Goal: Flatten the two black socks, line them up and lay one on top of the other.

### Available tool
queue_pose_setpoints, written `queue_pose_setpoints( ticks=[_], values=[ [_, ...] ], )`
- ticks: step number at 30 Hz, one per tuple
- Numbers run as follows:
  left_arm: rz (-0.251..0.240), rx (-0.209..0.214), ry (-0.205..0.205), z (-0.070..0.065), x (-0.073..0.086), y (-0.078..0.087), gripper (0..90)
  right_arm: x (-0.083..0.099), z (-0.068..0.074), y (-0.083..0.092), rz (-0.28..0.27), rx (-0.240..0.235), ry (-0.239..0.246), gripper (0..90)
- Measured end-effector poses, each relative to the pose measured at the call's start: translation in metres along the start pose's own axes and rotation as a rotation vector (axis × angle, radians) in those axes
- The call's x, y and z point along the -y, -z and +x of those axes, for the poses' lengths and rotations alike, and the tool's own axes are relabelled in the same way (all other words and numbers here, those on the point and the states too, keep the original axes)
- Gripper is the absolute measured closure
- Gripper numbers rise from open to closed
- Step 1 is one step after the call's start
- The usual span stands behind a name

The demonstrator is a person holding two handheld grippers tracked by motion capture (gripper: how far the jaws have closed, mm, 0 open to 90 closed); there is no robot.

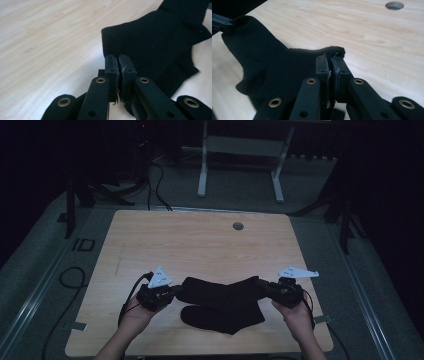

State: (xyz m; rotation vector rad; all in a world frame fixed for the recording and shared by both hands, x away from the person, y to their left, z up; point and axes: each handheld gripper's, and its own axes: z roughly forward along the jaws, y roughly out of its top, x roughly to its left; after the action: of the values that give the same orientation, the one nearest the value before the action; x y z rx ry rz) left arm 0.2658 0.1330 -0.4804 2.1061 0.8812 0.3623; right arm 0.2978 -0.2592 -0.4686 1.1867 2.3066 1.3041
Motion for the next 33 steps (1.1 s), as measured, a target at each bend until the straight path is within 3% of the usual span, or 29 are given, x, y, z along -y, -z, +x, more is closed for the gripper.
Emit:
queue_pose_setpoints(
  ticks=[9, 14, 17, 25, 27, 28, 29, 30, 31, 33],
  values=[
    [0.049, 0.063, 0.012, -0.017, 0.027, 0.0, 87.0, 0.034, 0.014, 0.006, 0.054, -0.009, -0.002, 84.2],
    [0.094, 0.095, 0.029, -0.02, 0.041, -0.014, 86.9, 0.052, 0.011, -0.001, 0.094, -0.011, -0.033, 84.2],
    [0.115, 0.092, 0.025, -0.022, 0.045, -0.023, 86.9, 0.06, 0.008, -0.008, 0.119, 0.004, -0.035, 84.1],
    [0.15, 0.114, 0.032, -0.024, 0.054, -0.041, 86.5, 0.072, -0.003, -0.02, 0.158, 0.03, -0.049, 82.7],
    [0.154, 0.094, 0.002, -0.026, 0.055, -0.041, 81.8, 0.074, -0.006, -0.022, 0.164, 0.035, -0.061, 76.4],
    [0.153, 0.058, -0.03, -0.028, 0.055, -0.039, 72.8, 0.074, -0.007, -0.022, 0.164, 0.039, -0.069, 70.7],
    [0.153, 0.058, -0.03, -0.028, 0.055, -0.039, 64.4, 0.074, -0.007, -0.022, 0.164, 0.039, -0.069, 70.7],
    [0.135, 0.019, -0.061, -0.031, 0.054, -0.034, 64.4, 0.073, -0.008, -0.02, 0.156, 0.048, -0.074, 67.7],
    [0.119, 0.017, -0.049, -0.03, 0.053, -0.03, 61.3, 0.07, -0.009, -0.013, 0.126, 0.064, -0.083, 61.2],
    [0.086, 0.021, -0.021, -0.028, 0.05, -0.025, 61.3, 0.065, -0.009, -0.005, 0.099, 0.064, -0.083, 60.4]
  ],
)
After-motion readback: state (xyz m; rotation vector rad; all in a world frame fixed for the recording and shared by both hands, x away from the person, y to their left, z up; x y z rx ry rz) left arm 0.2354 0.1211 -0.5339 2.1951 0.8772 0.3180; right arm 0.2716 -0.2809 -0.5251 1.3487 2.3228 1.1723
